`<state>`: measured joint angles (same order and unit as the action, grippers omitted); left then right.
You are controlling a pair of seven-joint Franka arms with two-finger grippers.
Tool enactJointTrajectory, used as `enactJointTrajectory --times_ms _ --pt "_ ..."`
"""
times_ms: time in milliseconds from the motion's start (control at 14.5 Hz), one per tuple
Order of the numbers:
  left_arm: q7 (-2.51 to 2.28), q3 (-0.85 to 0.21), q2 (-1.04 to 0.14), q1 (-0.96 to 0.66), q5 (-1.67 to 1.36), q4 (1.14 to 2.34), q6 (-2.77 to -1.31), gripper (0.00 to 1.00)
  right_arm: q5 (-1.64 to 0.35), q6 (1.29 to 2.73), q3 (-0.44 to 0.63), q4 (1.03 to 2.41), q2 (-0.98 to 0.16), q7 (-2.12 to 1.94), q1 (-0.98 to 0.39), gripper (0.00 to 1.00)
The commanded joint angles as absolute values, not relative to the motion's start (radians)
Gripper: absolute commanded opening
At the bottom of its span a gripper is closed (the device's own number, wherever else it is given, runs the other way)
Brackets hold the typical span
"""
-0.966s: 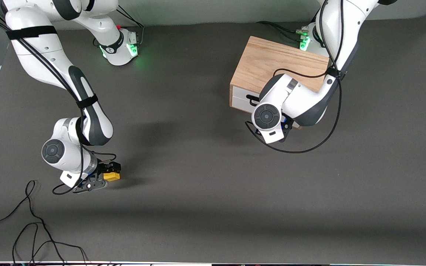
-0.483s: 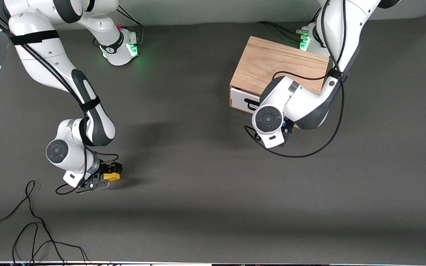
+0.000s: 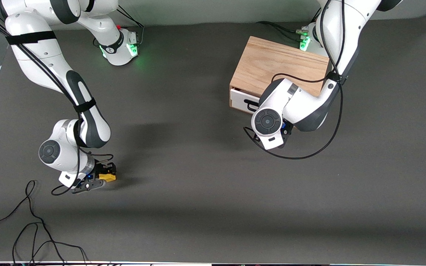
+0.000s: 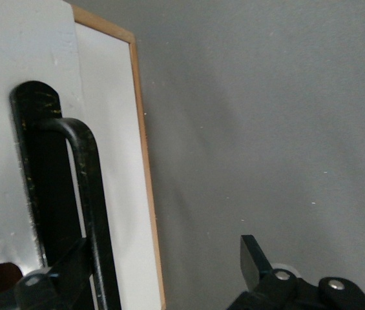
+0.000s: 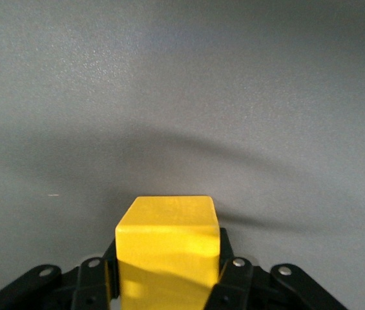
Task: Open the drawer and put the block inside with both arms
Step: 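Pull the drawer open with the left gripper while the right gripper lifts the cube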
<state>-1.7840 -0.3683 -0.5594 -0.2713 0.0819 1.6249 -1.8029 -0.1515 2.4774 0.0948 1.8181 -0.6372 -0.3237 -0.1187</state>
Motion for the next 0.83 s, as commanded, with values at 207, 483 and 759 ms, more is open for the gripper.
enactJointTrajectory --times_ms 207,483,759 --pt "-1.789 -0.362 -0.713 -0.284 0.155 1.431 -1.908 1.00 -0.195 2.484 0.095 1.812 -0.635 -0.361 -0.118 0.09" --pt "-1.786 -0.362 -0.718 -0.284 0.173 1.425 -2.054 1.00 -0.193 2.406 0.098 1.773 -0.615 -0.339 -0.127 0.03" --pt "-1.787 -0.360 -0.718 -0.284 0.190 1.425 -2.169 1.00 -0.183 2.202 0.098 1.682 -0.565 -0.269 -0.129 0.00"
